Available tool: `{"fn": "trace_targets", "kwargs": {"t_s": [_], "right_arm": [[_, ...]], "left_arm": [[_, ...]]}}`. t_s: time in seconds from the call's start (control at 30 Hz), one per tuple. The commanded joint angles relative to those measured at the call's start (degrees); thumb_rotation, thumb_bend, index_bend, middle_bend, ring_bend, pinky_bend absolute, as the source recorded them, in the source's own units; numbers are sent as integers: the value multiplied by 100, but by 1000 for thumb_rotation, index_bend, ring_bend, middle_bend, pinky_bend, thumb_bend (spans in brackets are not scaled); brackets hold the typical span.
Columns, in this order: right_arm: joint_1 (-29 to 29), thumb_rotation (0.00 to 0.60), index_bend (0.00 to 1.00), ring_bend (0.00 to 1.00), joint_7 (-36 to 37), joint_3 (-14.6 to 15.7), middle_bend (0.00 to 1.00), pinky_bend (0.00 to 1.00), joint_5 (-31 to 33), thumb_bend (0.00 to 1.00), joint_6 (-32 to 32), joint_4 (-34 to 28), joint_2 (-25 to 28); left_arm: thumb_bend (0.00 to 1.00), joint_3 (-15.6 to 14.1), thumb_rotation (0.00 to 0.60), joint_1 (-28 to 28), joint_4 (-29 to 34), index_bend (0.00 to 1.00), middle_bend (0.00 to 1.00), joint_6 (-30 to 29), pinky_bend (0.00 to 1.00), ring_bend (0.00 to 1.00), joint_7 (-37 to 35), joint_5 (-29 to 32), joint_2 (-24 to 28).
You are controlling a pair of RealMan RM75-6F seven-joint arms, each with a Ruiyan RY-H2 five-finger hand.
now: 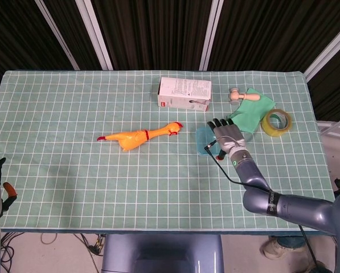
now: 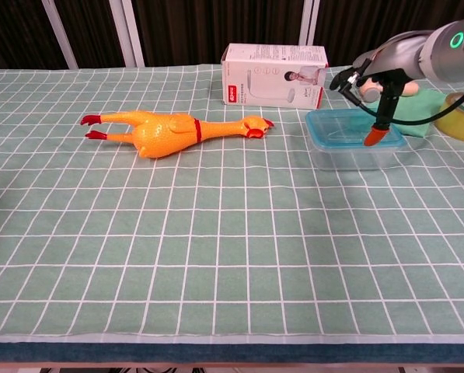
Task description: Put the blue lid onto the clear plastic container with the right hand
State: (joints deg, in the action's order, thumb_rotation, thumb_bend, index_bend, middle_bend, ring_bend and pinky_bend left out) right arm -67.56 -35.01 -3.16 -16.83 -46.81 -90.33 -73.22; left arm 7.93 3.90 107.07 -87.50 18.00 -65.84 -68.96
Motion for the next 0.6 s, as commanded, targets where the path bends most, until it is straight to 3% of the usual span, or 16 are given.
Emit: {"fn": "trace_targets", "kwargs": {"t_s": [0.03, 0.27, 0.4, 0.6], "right_arm": [[200, 600, 82, 0, 281, -163, 15, 0, -486, 188, -291, -354, 275], [512, 600, 336, 0, 720, -300, 1, 0, -1284, 377, -421, -462, 384], [587, 600, 387, 0, 948, -426, 0, 0, -1603, 456, -375, -289, 254], [628, 600, 407, 0, 986, -461, 0, 0, -1673, 461, -284, -92, 152]], "left_arm": [[772, 0, 600, 3, -4, 93, 0, 10, 0, 0, -1, 8, 2], [772, 4, 600, 9, 8, 93, 0, 20, 0, 0, -6, 21, 7], [773, 8, 600, 2, 14, 93, 0, 4, 0, 0, -30, 10, 13], [772, 10, 600, 5, 4, 93, 0, 12, 0, 0, -34, 23, 15]]}}
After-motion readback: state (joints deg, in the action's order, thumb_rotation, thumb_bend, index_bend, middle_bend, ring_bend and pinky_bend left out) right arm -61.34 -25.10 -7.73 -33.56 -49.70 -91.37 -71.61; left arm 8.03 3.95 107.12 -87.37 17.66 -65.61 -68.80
